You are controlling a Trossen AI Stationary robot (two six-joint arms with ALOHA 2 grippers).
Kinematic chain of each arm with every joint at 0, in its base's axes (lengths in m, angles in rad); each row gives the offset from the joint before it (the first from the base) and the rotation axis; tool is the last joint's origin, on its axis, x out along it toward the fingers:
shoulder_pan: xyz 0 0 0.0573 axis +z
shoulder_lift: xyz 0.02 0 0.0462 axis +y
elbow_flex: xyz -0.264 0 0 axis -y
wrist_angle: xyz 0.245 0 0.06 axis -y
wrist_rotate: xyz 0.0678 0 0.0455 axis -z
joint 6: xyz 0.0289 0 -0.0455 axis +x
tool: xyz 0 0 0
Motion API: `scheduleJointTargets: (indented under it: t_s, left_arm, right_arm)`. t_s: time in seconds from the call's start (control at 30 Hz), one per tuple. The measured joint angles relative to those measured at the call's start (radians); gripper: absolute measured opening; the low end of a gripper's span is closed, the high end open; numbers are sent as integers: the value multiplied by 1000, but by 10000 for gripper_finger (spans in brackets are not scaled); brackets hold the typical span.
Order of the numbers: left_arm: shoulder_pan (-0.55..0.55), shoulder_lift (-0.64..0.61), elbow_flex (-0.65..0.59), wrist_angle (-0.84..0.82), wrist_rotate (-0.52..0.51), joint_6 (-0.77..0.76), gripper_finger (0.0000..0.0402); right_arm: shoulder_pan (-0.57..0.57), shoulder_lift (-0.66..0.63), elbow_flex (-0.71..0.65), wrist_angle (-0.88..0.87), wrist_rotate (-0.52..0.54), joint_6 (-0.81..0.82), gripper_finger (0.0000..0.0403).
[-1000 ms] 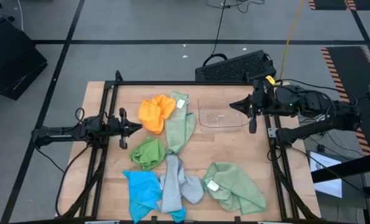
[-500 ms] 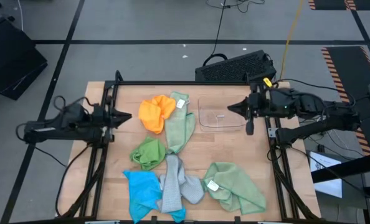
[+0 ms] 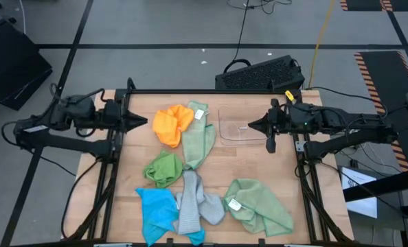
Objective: Fold microfiber towels
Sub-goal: Fold the bottom light green microfiber towel
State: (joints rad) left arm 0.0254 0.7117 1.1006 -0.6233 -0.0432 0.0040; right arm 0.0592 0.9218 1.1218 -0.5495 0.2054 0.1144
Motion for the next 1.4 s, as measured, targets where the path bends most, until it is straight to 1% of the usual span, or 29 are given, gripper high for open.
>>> scheduleJointTargets:
  t_s: [0.1, 0.2, 0.47, 0.6, 0.73, 0.9, 1.07, 1.13, 1.27, 1.4]
  left_arm:
    - [-30, 73, 53, -21, 1, -3, 35]
    - [-67, 132, 70, -24, 1, -4, 35]
    - [-166, 271, 70, -23, -11, -32, 35]
    - [-223, 344, 70, -5, -65, -34, 35]
    - [-276, 423, 70, -3, -125, -47, 35]
    - [-345, 528, 70, 21, -196, -86, 35]
    - [-407, 643, 70, 80, -230, -89, 35]
    - [-424, 687, 70, 105, -236, -88, 35]
    - [-448, 769, 70, 165, -247, -88, 35]
    - [-458, 839, 70, 216, -247, -90, 35]
  right_arm:
    - [46, 0, -24, 0, 2, 30, 0]
    - [99, 8, -44, 0, 14, 71, 0]
    - [303, 72, -76, -2, 149, 210, 0]
    - [415, 135, -76, -2, 197, 283, 4]
    - [512, 214, -76, -8, 218, 350, 29]
    - [595, 327, -76, -8, 226, 454, 83]
    - [660, 443, -76, 6, 287, 564, 134]
    - [675, 482, -76, 16, 292, 597, 150]
    - [685, 562, -76, 49, 290, 641, 169]
    - [689, 640, -75, 70, 263, 626, 171]
